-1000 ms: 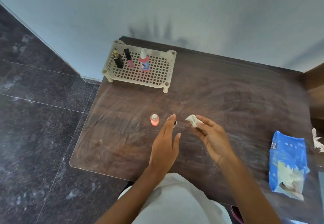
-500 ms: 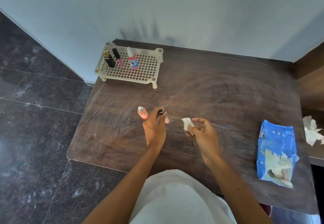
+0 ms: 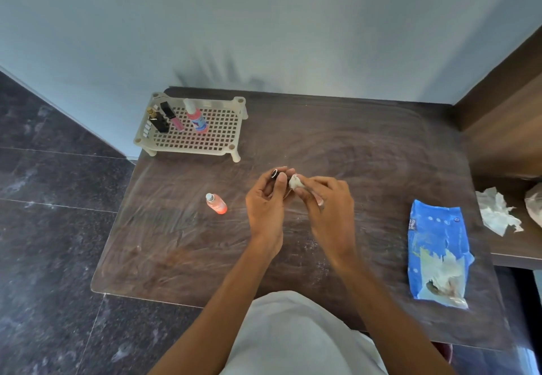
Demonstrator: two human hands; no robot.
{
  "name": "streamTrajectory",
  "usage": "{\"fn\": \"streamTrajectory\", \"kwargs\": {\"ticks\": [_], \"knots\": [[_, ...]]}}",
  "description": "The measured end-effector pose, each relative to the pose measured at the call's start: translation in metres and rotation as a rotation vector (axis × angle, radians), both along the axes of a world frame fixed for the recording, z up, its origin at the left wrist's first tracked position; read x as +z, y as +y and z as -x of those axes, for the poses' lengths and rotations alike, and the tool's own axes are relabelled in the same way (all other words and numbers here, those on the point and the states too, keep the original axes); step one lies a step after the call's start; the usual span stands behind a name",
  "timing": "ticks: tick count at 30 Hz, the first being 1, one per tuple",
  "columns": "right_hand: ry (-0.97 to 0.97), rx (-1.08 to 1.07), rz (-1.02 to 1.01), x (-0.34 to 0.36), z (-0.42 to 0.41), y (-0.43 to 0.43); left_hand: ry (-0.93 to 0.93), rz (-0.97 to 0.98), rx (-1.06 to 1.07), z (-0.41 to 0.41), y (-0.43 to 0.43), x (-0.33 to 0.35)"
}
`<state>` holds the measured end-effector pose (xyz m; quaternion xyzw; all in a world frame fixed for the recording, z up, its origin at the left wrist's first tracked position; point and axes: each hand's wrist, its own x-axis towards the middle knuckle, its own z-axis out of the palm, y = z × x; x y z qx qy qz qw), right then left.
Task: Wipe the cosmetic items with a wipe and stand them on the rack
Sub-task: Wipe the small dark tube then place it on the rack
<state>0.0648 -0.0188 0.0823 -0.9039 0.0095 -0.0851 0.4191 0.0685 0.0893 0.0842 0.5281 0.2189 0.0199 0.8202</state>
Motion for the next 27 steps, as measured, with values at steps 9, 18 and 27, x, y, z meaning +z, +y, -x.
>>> {"fn": "streamTrajectory", "kwargs": {"ticks": [9,18,27], "knots": [[-0.006,0.033,0.002,-0.003,0.009,-0.013,-0.030,-0.122,0.008,0.006,-0.007,0.002],[-0.073,0.020,0.043,0.004,0.002,-0.004,-0.069,-0.049,0.062,-0.004,-0.004,0.016],[-0.020,0.045,0.058,0.003,0.002,-0.001,-0.091,-0.165,-0.100,-0.002,0.002,0.012]]}}
